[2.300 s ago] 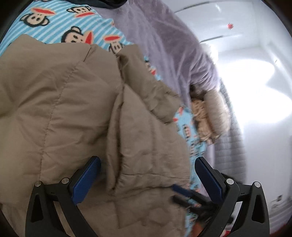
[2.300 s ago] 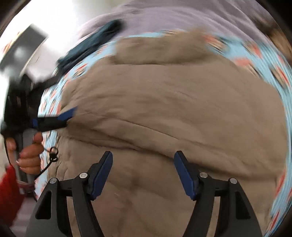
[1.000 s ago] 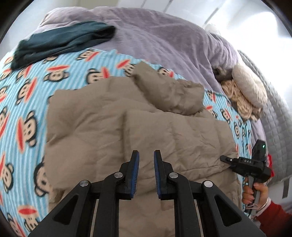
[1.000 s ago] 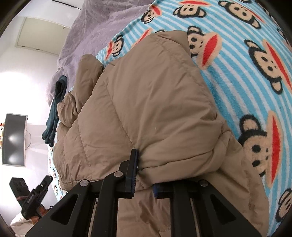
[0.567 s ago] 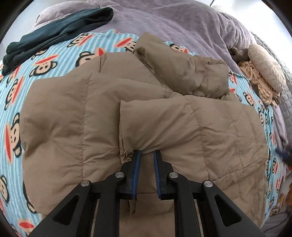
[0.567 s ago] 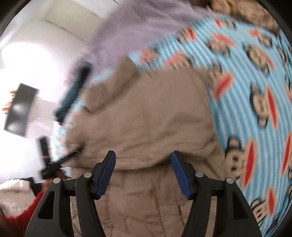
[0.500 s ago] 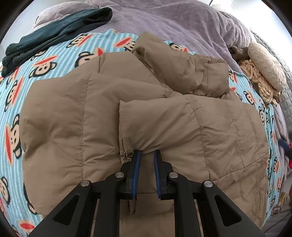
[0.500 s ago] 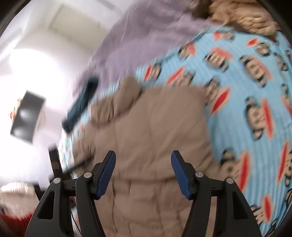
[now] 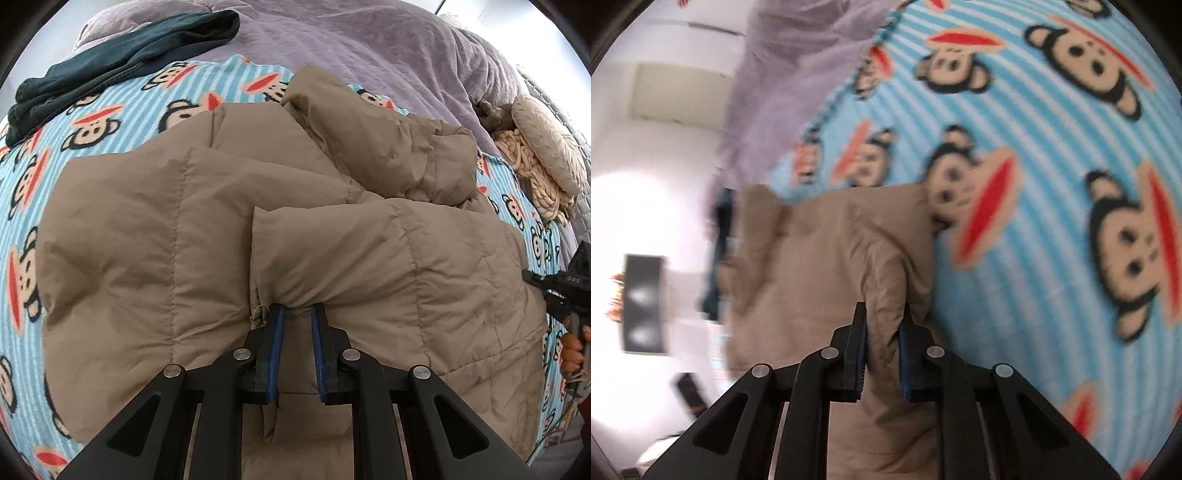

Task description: Fold large clothes

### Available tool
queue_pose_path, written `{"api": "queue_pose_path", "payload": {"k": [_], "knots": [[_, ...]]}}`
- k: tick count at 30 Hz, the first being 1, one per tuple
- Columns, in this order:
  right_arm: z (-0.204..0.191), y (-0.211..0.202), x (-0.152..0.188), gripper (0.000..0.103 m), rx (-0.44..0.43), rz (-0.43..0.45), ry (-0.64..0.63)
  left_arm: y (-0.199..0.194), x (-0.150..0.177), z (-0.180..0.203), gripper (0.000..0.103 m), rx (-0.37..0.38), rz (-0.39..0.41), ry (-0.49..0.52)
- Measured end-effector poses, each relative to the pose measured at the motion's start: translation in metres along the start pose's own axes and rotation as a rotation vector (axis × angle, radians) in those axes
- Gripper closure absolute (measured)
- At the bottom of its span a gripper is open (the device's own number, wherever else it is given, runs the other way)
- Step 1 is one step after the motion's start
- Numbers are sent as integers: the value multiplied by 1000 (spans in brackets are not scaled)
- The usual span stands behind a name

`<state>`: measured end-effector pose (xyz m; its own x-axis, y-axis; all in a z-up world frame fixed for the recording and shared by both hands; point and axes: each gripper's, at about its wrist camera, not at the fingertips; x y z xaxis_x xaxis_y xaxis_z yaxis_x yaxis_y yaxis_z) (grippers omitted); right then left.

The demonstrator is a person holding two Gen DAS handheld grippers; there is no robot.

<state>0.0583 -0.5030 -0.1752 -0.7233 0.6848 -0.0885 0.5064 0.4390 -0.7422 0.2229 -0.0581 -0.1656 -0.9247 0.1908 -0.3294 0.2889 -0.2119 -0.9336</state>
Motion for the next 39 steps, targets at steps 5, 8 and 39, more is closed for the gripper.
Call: {"api": "queue_pose_path", "payload": {"k": [5, 8, 39], "knots": [[9, 11, 3, 87, 119, 12, -91, 9, 1, 8, 86, -16, 15, 39], [2, 13, 10, 85, 195, 44, -148, 9, 1, 8, 86, -16, 16, 38], [-42, -26, 82, 80, 465, 50, -307, -39, -3, -12, 85, -105, 23, -38]]}}
Point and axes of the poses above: each gripper's, at about its wrist camera, not at the fingertips, and y roughly the way its jaws point, z to its right, x to its underside, and after that the axes turned 6 degrees about -x, right-handed
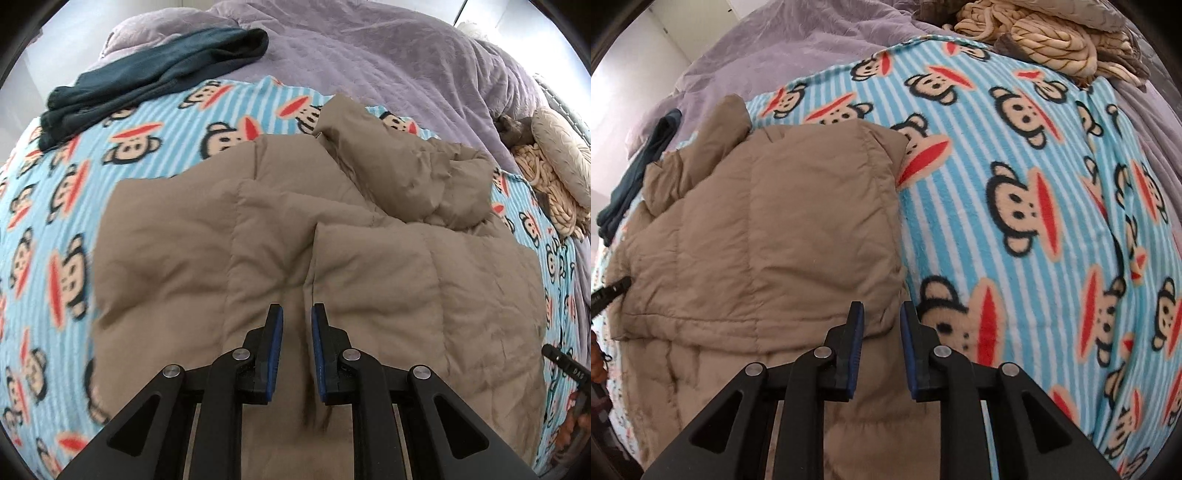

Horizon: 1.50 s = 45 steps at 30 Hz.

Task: Fold large clothes
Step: 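Open both tools and lift them off the folded jacket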

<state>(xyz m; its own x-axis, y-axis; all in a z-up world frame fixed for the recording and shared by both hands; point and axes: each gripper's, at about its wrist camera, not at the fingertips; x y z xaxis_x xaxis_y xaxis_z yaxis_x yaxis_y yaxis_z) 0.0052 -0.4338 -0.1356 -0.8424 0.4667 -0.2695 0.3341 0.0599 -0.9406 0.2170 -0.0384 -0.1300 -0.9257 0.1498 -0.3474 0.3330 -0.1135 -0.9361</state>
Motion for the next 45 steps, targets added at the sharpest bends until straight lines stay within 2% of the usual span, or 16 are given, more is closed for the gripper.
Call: {"api": "queue_pose_path", "payload": {"k": [2, 3, 4, 5, 6, 8, 14, 16, 18, 26, 27, 28, 31, 35, 40, 45], "knots": [[-1, -11, 4, 76, -27, -9, 19, -13, 10, 2, 85, -13, 1, 7], [-2, -14, 6, 68, -35, -13, 24, -20, 15, 2, 76, -22, 2, 14], [-4, -19, 9, 58, -53, -18, 31, -27, 21, 3, 45, -33, 5, 18], [-5, -23, 12, 55, -62, -18, 33, -36, 27, 2, 31, -45, 19, 11], [-8, -28, 15, 53, -70, -15, 32, -48, 33, 1, 24, -44, 49, 0], [-13, -35, 21, 51, -82, -21, 27, -60, 40, 2, 22, -33, 51, 6], [-26, -50, 38, 34, -106, -46, 15, -82, 66, 6, 20, -33, 6, 4], [-28, -55, 43, 26, -113, -49, 13, -89, 75, 12, 0, -36, -1, 17], [-29, -61, 49, 21, -127, -50, 16, -98, 85, 16, 0, -48, 12, 31], [-35, -77, 76, 16, -131, -50, -11, -119, 122, 37, 0, -74, -9, 81], [-36, -80, 80, 14, -127, -40, -18, -122, 126, 39, 0, -73, -13, 81], [-35, -82, 84, 0, -128, -35, -19, -124, 130, 41, 0, -76, -22, 83], [-30, -85, 92, 0, -145, -44, -1, -129, 143, 46, 0, -94, -43, 84], [-23, -85, 104, 0, -165, -122, 5, -137, 162, 48, 0, -117, -67, 64], [-11, -90, 119, 0, -204, -179, 18, -145, 180, 48, 0, -159, -69, 27], [5, -91, 131, 0, -233, -225, 54, -149, 200, 46, 0, -159, -89, -25]]}}
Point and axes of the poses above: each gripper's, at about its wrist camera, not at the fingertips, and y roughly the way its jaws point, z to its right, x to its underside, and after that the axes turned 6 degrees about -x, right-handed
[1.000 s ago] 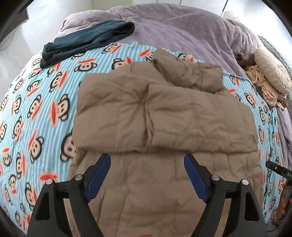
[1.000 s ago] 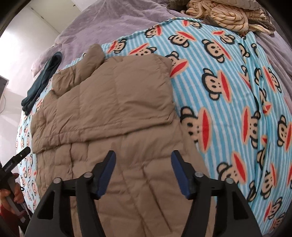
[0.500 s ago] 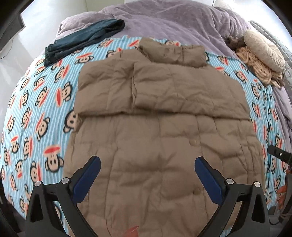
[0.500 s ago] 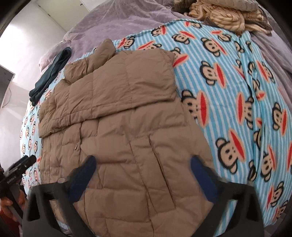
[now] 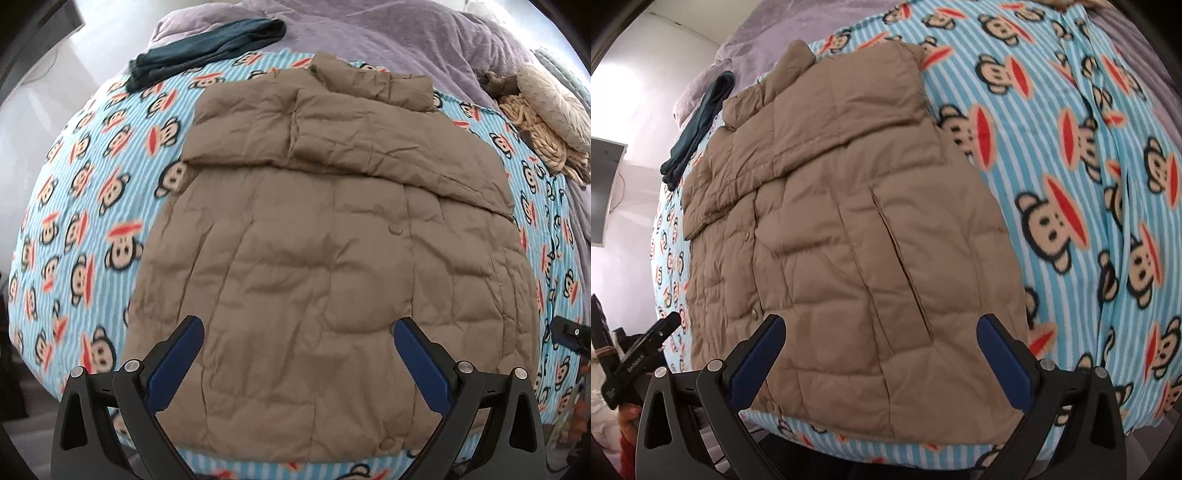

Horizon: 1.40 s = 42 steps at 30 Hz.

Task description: Fold large clothes

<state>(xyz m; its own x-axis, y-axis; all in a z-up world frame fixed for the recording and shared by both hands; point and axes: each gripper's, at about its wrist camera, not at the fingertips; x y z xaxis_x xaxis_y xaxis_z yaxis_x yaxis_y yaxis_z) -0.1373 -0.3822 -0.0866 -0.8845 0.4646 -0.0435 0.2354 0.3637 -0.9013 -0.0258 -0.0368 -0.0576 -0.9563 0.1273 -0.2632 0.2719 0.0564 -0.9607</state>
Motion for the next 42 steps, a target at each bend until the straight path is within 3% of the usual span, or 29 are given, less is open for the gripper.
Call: {"api": "queue_pose_path", "payload": {"k": [8, 20, 25, 32, 37, 42], "knots": [[14, 0, 22, 0, -68, -47, 58, -2, 34, -8, 0, -29, -31, -32], [19, 25, 86, 0, -121, -14, 269, 32, 83, -60, 0, 42, -119, -16], [21, 29, 114, 0, -108, 11, 336, 40, 108, -96, 0, 145, -156, -89], [43, 37, 143, 0, -172, 59, 479, 79, 139, -148, 0, 343, -261, -291], [58, 42, 153, 0, -245, 106, 571, 92, 134, -153, 0, 440, -252, -348], [62, 48, 153, 0, -320, 161, 625, 99, 115, -144, 0, 462, -230, -332]]}}
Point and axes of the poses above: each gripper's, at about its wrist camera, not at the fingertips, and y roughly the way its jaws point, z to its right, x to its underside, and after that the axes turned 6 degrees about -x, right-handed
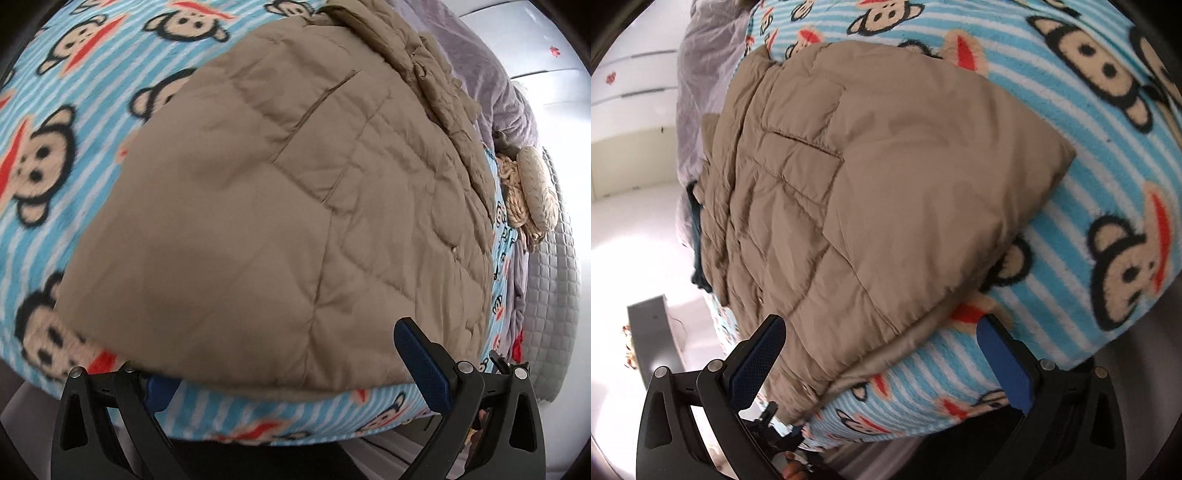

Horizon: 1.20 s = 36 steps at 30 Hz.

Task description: Fold large clothes

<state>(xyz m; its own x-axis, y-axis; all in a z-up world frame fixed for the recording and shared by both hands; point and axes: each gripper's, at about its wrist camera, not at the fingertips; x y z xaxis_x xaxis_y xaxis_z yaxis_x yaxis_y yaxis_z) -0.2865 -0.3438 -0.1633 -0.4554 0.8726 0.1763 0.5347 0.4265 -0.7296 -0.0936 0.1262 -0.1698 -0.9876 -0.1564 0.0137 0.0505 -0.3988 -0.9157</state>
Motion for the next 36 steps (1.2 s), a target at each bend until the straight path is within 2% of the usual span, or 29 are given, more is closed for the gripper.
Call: {"api": "queue_pose_path", "payload": {"k": [5, 12, 14, 15, 16, 17, 18, 19, 24, 28, 30, 31, 32, 33, 34, 36], "knots": [[-3, 5, 0, 0, -33, 12, 7, 5, -10, 14, 0, 19, 12, 21], [9, 8, -9, 0, -71, 10, 56, 12, -7, 17, 1, -35, 44, 16], [10, 6, -13, 2, -86, 23, 70, 10, -7, 17, 15, -44, 57, 0], [12, 6, -15, 4, -99, 28, 89, 9, -7, 15, 26, -43, 52, -10], [13, 6, -17, 10, -112, 30, 108, 9, -8, 13, 27, -46, 43, -27], [14, 6, -19, 15, -123, 27, 122, 7, -8, 10, 27, -36, 45, -49], [16, 7, -22, 24, -128, 19, 136, 5, -6, 7, 27, -25, 49, -68], [17, 8, -24, 28, -125, 10, 148, 3, -4, 5, 27, -26, 45, -84], [15, 12, -29, 28, -122, -32, 134, -14, 7, 1, 26, -69, 61, -86], [17, 18, -33, 28, -115, -52, 140, -3, 6, -8, 26, -58, 21, -111], [17, 22, -35, 28, -108, -57, 152, 1, 3, -9, 26, -31, 34, -141], [16, 23, -35, 28, -106, -57, 156, 0, 3, -8, 35, -21, 45, -147], [15, 23, -35, 30, -108, -59, 157, 0, 2, -5, 51, 0, 59, -144], [15, 23, -35, 39, -109, -61, 156, 0, 1, -2, 79, 9, 56, -137], [13, 23, -36, 62, -105, -62, 149, 1, 0, 1, 87, 25, 49, -129], [10, 21, -37, 87, -89, -67, 131, -4, -2, 7, 91, 30, 66, -119]]}}
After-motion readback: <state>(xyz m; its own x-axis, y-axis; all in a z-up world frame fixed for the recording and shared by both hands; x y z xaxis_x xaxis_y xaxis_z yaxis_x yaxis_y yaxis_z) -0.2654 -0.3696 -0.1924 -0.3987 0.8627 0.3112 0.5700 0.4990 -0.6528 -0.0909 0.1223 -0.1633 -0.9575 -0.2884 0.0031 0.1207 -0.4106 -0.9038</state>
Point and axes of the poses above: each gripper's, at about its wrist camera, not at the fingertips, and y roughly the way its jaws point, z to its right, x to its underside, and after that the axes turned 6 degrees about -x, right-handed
